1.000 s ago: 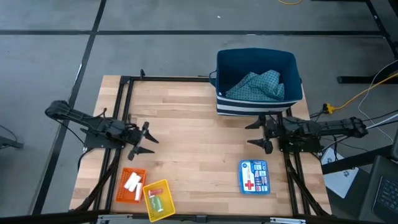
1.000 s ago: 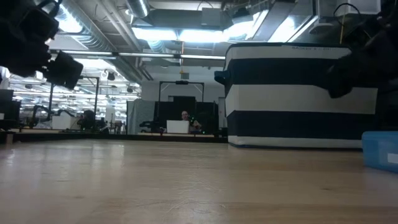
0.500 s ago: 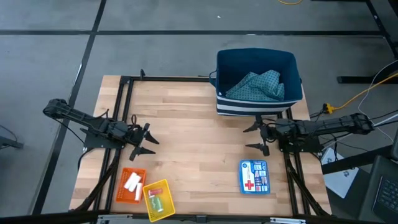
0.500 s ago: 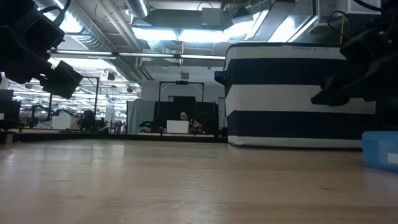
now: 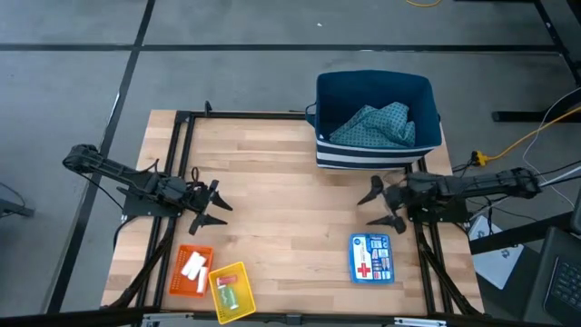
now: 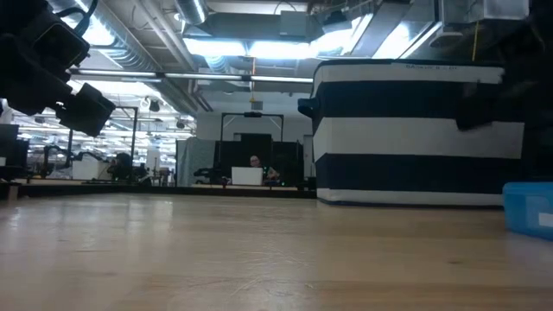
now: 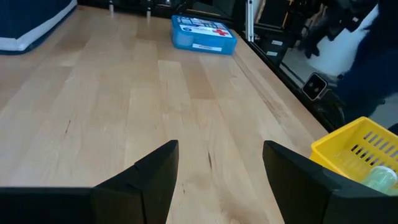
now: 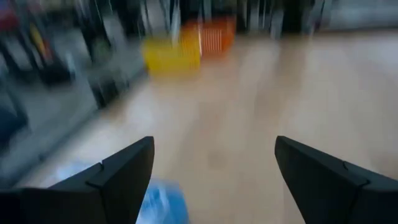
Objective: Pick & Place Medicine items
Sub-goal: Return to Home Position
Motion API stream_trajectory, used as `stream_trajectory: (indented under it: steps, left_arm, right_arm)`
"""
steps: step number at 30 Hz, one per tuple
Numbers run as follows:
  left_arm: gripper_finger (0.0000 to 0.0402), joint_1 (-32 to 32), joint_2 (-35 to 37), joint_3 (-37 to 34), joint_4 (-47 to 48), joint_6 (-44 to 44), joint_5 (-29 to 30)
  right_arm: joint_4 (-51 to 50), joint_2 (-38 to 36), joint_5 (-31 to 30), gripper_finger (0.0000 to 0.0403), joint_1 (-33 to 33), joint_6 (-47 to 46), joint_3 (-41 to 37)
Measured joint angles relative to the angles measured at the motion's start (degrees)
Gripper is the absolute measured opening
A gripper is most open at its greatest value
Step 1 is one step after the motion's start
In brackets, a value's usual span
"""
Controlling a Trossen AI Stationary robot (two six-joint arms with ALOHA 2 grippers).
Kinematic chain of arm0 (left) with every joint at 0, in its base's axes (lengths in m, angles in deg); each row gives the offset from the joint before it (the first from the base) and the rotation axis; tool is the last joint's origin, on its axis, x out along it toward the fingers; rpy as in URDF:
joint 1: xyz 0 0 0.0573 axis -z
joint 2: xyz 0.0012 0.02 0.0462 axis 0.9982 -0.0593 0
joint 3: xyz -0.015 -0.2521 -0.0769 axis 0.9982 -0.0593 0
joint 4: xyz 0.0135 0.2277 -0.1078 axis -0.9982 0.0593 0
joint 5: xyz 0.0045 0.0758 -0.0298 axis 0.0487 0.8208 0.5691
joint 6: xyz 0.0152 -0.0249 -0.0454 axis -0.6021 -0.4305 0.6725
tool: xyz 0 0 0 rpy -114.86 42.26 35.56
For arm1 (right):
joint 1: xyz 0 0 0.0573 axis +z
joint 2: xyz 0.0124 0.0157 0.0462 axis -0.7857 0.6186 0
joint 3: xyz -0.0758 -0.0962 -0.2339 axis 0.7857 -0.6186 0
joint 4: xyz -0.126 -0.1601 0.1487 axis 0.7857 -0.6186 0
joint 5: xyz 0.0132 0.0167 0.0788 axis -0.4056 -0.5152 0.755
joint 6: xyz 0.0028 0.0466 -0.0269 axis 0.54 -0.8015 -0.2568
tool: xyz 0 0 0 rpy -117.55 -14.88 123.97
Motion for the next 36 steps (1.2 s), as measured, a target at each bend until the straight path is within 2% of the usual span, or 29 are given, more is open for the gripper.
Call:
stream_trajectory:
  steps: [3,7,14,20,27,29,32,36]
  left_arm:
    - [0.0231,0.00,0.01,0.00,-0.01,0.01,0.00]
    - [0.0231,0.00,0.01,0.00,0.04,0.01,0.00]
    - [0.0230,0.00,0.00,-0.02,0.26,0.01,0.00]
    - [0.0229,0.00,0.01,-0.02,0.26,0.01,0.00]
    - [0.0232,0.00,0.01,-0.02,0.26,0.01,0.00]
    - [0.0231,-0.01,0.02,-0.02,0.26,0.01,0.00]
    - [0.0231,0.00,0.00,-0.02,0.26,0.01,0.00]
    - [0.0233,0.00,0.02,-0.02,0.26,0.01,0.00]
  right_arm:
    - [1.38,-8.99,-1.14,0.0334,0.25,-5.09,0.21]
    - [0.59,-15.63,-2.38,0.0334,0.08,-7.01,0.08]
    - [0.51,-19.39,-1.18,0.0334,0.08,-6.42,0.05]
    - [1.45,-19.39,8.95,0.0334,-0.23,-5.29,0.04]
    - [1.79,-19.39,30.97,0.0334,-0.21,-5.27,0.04]
    - [1.79,-19.39,35.66,0.0334,-0.19,-5.27,0.04]
    - [1.79,-19.39,38.25,0.0334,-0.19,-5.27,0.04]
    - [1.77,-19.39,37.20,0.0334,-0.20,-5.27,0.04]
